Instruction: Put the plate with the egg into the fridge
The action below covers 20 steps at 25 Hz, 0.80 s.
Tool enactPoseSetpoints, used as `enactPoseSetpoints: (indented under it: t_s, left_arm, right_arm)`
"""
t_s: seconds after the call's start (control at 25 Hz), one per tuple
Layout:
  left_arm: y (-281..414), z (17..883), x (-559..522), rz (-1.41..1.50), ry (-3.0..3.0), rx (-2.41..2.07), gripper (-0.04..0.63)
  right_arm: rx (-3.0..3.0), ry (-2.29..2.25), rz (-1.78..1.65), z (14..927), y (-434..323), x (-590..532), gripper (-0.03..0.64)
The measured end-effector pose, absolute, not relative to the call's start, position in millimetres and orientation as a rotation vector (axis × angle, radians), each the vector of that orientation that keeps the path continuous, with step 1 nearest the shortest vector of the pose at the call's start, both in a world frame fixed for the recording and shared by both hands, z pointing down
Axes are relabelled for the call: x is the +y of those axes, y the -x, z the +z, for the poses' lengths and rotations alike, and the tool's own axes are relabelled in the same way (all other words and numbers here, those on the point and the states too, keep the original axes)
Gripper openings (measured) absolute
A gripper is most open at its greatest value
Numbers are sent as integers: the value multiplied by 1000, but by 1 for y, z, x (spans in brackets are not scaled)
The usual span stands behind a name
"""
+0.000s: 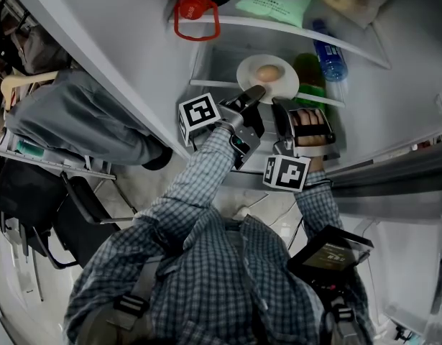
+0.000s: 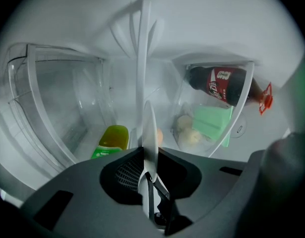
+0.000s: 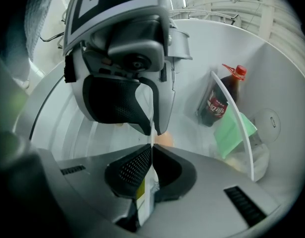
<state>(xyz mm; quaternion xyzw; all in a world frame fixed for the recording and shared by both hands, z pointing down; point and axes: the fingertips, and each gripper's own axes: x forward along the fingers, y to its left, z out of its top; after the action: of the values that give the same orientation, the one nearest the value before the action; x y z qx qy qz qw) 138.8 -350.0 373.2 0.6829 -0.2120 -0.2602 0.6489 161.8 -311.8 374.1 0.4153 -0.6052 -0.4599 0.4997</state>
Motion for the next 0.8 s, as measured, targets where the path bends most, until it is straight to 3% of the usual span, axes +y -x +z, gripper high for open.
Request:
enactPoseSetpoints:
  t_s: [0.8]
  left_arm:
    - [-150, 357, -317, -639, -1695, -260, 104]
  right_arm:
    - [-1440, -1004, -1096, 372, -166, -320, 17]
